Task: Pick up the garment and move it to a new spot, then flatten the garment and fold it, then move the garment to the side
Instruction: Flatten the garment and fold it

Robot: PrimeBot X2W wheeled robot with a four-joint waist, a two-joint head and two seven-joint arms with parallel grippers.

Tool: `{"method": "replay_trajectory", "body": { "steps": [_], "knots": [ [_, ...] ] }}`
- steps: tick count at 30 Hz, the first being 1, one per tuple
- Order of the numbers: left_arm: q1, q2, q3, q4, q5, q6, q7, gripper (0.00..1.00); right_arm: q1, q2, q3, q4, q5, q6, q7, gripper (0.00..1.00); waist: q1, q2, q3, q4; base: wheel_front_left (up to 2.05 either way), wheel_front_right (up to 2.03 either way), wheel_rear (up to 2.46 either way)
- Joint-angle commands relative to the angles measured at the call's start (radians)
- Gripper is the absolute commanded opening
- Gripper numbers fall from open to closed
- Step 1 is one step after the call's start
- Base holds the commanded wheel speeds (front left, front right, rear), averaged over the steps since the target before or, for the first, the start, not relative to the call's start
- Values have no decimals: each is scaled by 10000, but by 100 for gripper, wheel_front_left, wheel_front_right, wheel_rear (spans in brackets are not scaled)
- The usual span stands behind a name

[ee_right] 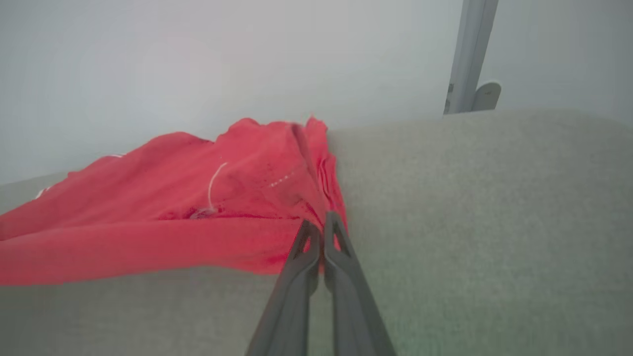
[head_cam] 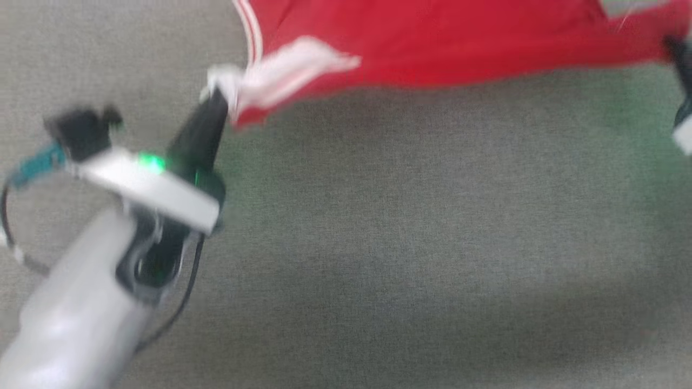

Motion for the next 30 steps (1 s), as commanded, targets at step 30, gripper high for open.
{"method": "replay_trajectory", "body": {
  "steps": [30],
  "knots": [
    [5547, 1338, 367, -4551, 2020, 9, -50, 0, 7240, -1437, -2096, -4636, 1307, -20, -229, 0, 0, 0, -1118, 152, 0, 0, 0]
  ]
}}
